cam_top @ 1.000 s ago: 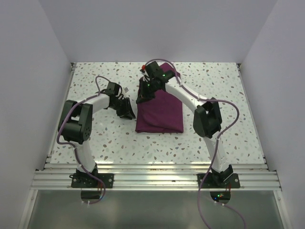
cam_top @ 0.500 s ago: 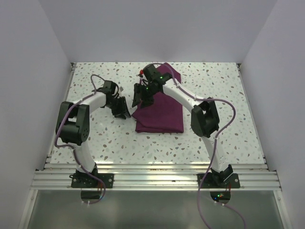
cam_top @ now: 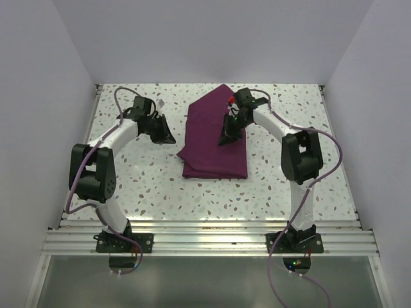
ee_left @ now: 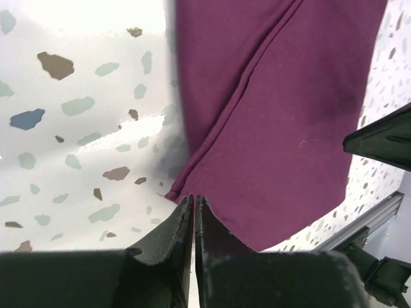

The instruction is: Prepare the surgical pack

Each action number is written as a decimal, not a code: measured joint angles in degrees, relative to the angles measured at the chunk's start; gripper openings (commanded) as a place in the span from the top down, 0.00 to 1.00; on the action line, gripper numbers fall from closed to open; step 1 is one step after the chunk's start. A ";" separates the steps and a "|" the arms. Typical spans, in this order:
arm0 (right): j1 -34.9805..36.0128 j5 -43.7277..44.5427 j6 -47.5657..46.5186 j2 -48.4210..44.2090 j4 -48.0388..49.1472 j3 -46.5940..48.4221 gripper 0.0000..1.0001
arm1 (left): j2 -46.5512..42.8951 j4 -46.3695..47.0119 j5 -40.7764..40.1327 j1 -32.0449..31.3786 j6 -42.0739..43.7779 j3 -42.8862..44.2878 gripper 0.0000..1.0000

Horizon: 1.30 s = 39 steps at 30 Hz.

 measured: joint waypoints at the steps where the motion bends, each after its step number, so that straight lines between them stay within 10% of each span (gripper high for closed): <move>1: -1.29 -0.02 -0.50 -0.72 -0.15 -1.73 0.90 | -0.04 0.52 0.39 0.00 -0.37 -0.11 0.88; 20: -4.02 -2.67 -4.28 -10.62 2.38 -19.58 1.00 | 7.04 7.41 7.21 -3.28 -3.61 -5.57 0.87; 27: -5.70 -1.90 -3.69 -7.76 5.77 -10.43 0.91 | 6.82 5.33 1.31 -3.28 -0.33 3.41 0.64; 39: -9.05 -8.15 4.52 12.31 22.12 4.87 0.70 | 27.56 32.26 17.66 -3.74 -8.98 18.51 0.75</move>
